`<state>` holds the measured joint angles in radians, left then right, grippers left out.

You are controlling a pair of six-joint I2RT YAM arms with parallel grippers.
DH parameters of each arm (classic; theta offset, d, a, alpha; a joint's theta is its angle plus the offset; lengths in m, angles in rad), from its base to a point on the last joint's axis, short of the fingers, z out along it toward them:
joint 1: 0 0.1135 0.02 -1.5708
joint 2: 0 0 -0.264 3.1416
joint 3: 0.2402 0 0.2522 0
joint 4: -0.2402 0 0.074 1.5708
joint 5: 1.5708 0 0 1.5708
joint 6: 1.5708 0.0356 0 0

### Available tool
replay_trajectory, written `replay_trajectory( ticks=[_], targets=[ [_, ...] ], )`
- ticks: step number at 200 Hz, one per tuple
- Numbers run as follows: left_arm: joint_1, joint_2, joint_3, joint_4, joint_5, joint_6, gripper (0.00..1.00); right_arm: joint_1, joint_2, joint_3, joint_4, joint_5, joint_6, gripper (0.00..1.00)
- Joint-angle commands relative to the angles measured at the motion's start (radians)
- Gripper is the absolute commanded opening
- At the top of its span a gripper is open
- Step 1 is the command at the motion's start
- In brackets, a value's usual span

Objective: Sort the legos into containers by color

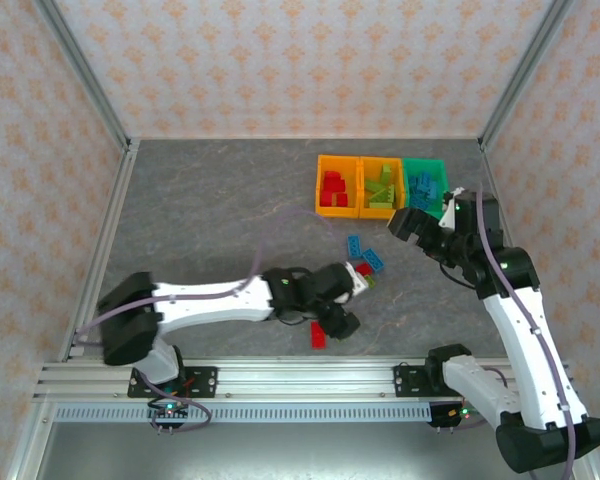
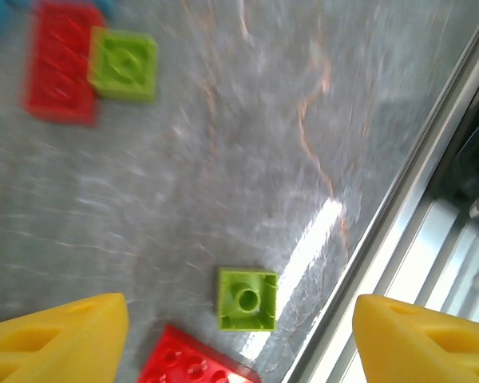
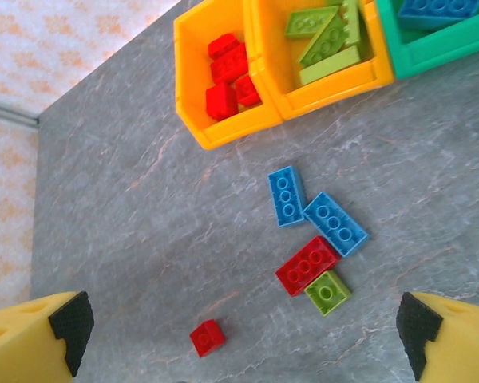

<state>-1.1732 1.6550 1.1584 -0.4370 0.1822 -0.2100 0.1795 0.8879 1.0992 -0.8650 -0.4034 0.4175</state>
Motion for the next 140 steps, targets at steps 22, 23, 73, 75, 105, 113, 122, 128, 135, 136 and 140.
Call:
replay_trajectory(
  ticks=[22,23,73,75,105,113,122,128,135,136,140],
  targets=[
    [-0.037,0.153,0.104,-0.097,-0.031,-0.005,0.72,-0.003,0.008,-0.015,-0.031,0.075,0.032,0.99],
    [-0.037,0.155,0.104,-0.098,-0.031,-0.005,0.72,-0.003,0.007,-0.015,-0.031,0.076,0.032,0.99],
    [-0.044,0.230,0.109,-0.135,-0.051,0.020,0.61,-0.003,0.006,-0.033,-0.027,0.079,0.053,0.99],
    [-0.045,0.232,0.108,-0.134,-0.051,0.021,0.61,-0.003,0.005,-0.035,-0.027,0.080,0.053,0.99],
    [-0.046,0.283,0.108,-0.126,-0.047,0.020,0.53,-0.003,0.006,-0.043,-0.032,0.080,0.056,0.99],
    [-0.046,0.291,0.113,-0.128,-0.054,0.018,0.51,-0.003,0.005,-0.042,-0.035,0.079,0.056,0.99],
    [-0.048,0.297,0.114,-0.125,-0.065,0.017,0.45,-0.003,0.003,-0.041,-0.039,0.081,0.056,0.99],
    [-0.049,0.299,0.116,-0.125,-0.071,0.017,0.38,-0.003,0.002,-0.040,-0.041,0.081,0.056,0.99],
    [-0.049,0.301,0.116,-0.123,-0.079,0.013,0.34,-0.003,0.000,-0.039,-0.044,0.083,0.056,0.99],
    [-0.048,0.301,0.116,-0.123,-0.081,0.013,0.34,-0.003,0.000,-0.039,-0.045,0.083,0.056,0.99],
    [-0.048,0.301,0.118,-0.124,-0.085,0.012,0.32,-0.003,0.000,-0.039,-0.047,0.084,0.056,0.99]
  ],
)
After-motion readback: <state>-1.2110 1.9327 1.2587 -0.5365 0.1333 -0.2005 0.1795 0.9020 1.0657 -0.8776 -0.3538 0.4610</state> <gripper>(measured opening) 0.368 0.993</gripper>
